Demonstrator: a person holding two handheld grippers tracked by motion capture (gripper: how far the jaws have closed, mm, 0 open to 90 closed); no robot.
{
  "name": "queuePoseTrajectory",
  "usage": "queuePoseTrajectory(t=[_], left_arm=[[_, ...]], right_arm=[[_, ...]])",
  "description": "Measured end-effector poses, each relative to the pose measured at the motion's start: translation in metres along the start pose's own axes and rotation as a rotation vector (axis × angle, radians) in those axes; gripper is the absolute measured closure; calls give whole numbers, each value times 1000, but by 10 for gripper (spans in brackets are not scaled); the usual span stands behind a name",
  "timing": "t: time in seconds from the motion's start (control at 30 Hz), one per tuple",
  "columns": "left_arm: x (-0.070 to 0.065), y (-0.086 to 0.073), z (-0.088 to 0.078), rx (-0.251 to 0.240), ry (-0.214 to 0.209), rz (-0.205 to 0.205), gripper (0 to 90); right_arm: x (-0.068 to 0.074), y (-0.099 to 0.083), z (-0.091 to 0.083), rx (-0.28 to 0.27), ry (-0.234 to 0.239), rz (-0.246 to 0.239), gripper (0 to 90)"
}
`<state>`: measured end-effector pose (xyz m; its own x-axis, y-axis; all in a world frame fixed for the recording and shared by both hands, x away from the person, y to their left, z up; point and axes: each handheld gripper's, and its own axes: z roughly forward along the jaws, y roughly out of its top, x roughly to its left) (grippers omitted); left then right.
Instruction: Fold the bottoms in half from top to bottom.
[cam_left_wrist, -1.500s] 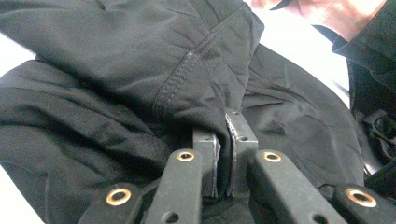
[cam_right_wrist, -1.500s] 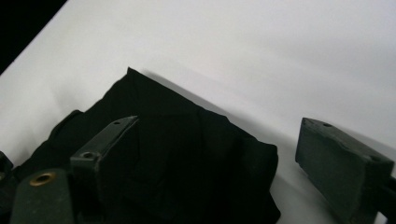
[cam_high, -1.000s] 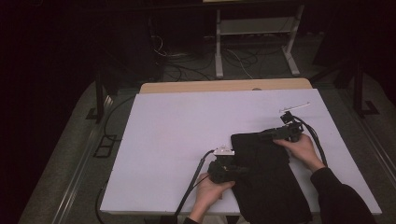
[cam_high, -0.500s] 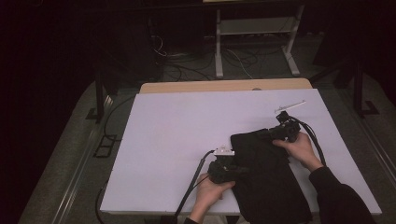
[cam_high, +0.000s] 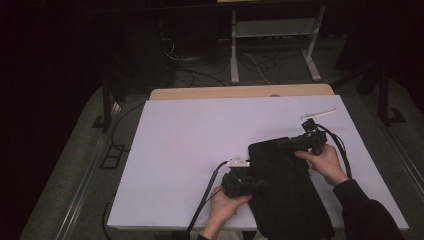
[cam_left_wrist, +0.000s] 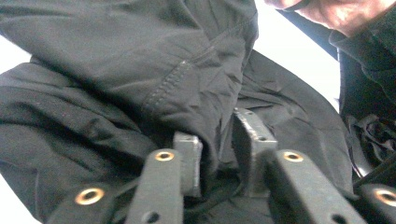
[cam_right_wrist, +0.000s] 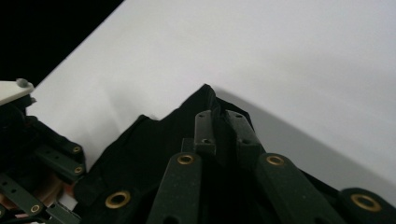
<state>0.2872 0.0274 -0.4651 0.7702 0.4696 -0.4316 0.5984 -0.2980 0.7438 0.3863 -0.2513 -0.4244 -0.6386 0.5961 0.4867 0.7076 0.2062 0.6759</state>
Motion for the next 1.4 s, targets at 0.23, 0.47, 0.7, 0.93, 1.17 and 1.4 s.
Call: queuePoseTrajectory(t=[0.23,0.47,0.7,0.93,1.17,1.4], left_arm=[[4,0,-13,-62,-45,-19,525],[11,1,-26,-125,-65,-15,406],[12,4,-29,-138,-40,23,359],[15,5,-28,-139,-21,15,333],[16,9,-32,-145,3,16,290],[18,12,-35,-159,15,1,251]], right_arm=[[4,-7,-6,-19,33,32,828],[5,-13,-11,-36,44,23,828],[10,-20,-15,-48,60,27,828],[14,-28,-22,-52,72,27,828],[19,-35,-27,-61,90,30,828],[27,-44,-31,-55,112,26,828]])
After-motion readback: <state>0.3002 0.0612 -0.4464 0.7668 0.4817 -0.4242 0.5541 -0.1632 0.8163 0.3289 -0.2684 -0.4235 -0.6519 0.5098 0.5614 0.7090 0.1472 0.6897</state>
